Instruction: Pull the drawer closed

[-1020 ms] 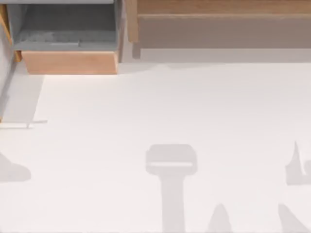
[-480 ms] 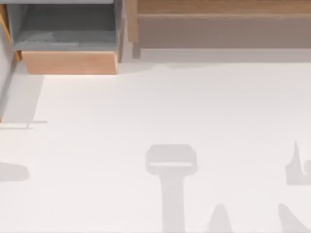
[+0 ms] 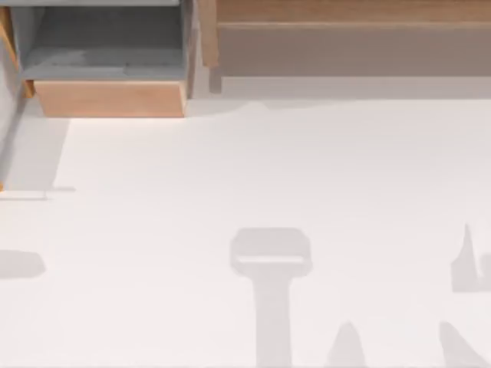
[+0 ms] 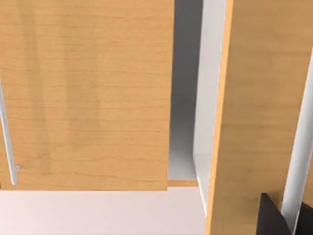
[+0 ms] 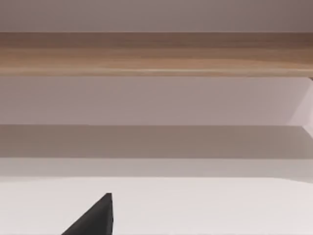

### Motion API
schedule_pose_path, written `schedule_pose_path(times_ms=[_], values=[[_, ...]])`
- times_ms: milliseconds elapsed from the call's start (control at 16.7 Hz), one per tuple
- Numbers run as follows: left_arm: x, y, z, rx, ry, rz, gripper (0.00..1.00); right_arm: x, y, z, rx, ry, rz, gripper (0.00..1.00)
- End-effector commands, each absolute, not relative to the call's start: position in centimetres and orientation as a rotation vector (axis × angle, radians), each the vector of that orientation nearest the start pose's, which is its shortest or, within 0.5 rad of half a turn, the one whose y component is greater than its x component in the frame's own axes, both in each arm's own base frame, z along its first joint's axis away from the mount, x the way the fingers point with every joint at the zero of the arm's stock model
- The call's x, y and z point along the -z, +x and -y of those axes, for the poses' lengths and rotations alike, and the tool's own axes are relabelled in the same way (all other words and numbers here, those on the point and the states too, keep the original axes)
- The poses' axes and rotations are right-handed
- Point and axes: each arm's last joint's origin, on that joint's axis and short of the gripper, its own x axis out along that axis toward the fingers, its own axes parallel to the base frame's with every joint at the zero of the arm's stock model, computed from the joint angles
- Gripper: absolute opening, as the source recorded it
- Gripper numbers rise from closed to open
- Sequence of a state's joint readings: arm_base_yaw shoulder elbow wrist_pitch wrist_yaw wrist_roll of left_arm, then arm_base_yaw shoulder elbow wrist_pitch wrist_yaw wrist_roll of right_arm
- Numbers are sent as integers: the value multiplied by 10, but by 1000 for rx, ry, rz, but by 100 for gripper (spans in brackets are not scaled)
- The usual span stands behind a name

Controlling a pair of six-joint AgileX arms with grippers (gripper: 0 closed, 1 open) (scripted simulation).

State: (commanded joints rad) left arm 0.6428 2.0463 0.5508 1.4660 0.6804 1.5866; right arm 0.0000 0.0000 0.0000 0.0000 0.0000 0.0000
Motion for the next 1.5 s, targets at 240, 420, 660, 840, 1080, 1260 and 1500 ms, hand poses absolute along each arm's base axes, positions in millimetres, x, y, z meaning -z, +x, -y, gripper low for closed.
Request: schedule_pose_path(times_ms=[240, 420, 660, 840, 1080, 1260, 1500], values=[[-91, 297, -175, 25, 1556, 0, 0, -160, 106, 1, 0, 0, 0, 100], [-91, 315, -173, 26, 1555, 1, 0, -160, 106, 1, 0, 0, 0, 100], [-90, 315, -175, 27, 1550, -7, 0, -160, 106, 1, 0, 0, 0, 100], [-89, 323, -179, 12, 1543, -26, 0, -160, 106, 1, 0, 0, 0, 100], [-91, 363, -177, 16, 1549, -10, 0, -160, 106, 1, 0, 0, 0, 100], [-90, 378, -173, 27, 1550, -7, 0, -160, 106, 1, 0, 0, 0, 100], [-90, 376, -177, 22, 1546, -18, 0, -160, 106, 1, 0, 0, 0, 100]])
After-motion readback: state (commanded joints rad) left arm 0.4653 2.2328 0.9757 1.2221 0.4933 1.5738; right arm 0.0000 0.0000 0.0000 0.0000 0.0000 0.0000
